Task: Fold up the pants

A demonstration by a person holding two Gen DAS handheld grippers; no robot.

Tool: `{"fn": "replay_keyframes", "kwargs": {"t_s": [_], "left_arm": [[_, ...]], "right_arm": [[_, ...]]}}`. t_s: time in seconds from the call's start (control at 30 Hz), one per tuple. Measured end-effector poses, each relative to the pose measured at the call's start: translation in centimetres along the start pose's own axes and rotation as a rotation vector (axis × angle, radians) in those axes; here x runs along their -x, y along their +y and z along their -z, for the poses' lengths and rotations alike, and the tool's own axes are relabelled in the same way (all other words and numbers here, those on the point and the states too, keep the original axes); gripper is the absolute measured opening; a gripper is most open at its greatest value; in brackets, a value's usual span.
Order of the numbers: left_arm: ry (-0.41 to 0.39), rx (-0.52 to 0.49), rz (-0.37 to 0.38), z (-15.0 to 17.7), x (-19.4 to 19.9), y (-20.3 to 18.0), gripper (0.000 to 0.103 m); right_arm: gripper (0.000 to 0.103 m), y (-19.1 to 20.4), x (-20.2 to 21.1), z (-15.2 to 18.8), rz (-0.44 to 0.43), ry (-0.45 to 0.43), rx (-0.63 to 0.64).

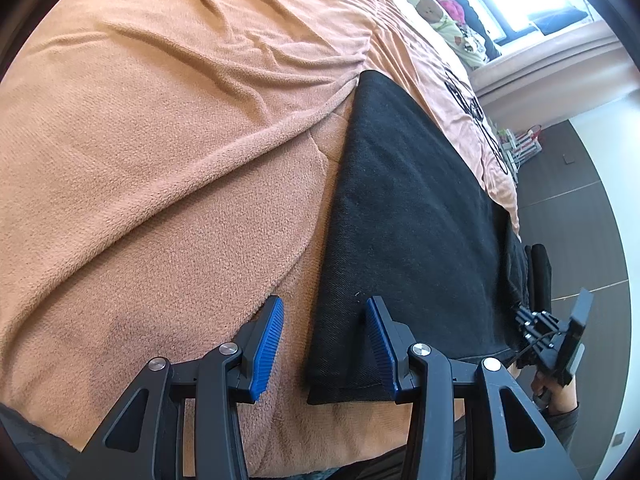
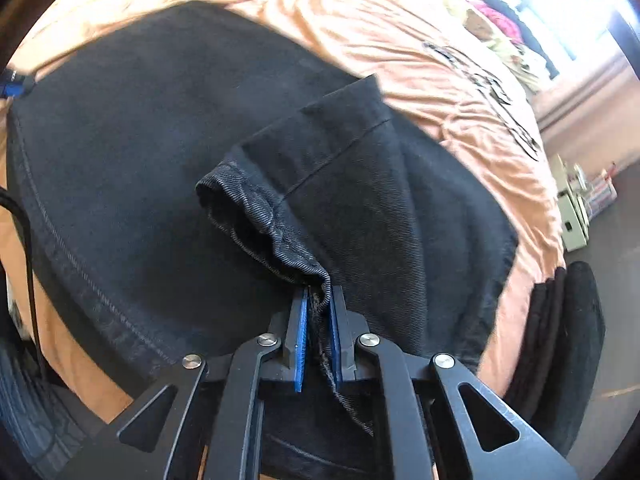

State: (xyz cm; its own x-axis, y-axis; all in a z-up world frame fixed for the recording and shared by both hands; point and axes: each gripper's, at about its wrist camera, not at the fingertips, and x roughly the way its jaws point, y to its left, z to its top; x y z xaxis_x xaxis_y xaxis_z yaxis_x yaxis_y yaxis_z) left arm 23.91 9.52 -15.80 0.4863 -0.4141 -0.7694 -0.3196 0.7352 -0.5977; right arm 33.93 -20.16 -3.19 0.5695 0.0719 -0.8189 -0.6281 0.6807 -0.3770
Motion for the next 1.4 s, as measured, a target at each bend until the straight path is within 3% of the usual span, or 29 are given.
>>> {"fn": "replay_keyframes", "kwargs": {"t_s": [0.3,0.57,0.93,1.0,1.03,1.13,1.23,1.4], "left_arm": [[-0.005,0.005,-0.003,0.0,0.1,0.0,0.046],[-0.007,0.008,0.006,0.1,0.3,0.2,0.046],[-0.001,-0.003,0.004,-0.1,0.2,-0.3,0.046],[0.005,-0.003,-0.001,-0.2,-0.1,-0.4,0.046],[0.007,-0.005,-0.004,-0.2,-0.2,-0.5,0.046],[0.006,-0.008,-0.006,-0.3,-0.4,-0.8,0.046],[0.007,-0.002,-0.003,-0.4,-0.7,-0.9,0.046],[0.013,-0.012,-0.009,-0.4,-1.1,-1.5,0.046]], "right_arm": [[0.005,-6.9,2.8,1.4,-0.036,-0.114,-0.269],[0.005,-12.0,2.1,3.1,-0.047,-0.157,-0.507],[0.004,-14.3,-1.1,3.0,-0.068,-0.082,-0.666],[0.005,-14.8,-1.3,3.5,-0.01,-0.06,-0.692],[0.011,-15.1,-1.3,3.8,0.02,-0.04,-0.704],[0.019,-16.2,0.1,5.7,-0.083,-0.084,-0.79],[0.038,-16.3,1.8,7.7,-0.112,-0.12,-0.839],[0.039,-15.1,3.5,11.3,-0.205,-0.152,-0.912]]}}
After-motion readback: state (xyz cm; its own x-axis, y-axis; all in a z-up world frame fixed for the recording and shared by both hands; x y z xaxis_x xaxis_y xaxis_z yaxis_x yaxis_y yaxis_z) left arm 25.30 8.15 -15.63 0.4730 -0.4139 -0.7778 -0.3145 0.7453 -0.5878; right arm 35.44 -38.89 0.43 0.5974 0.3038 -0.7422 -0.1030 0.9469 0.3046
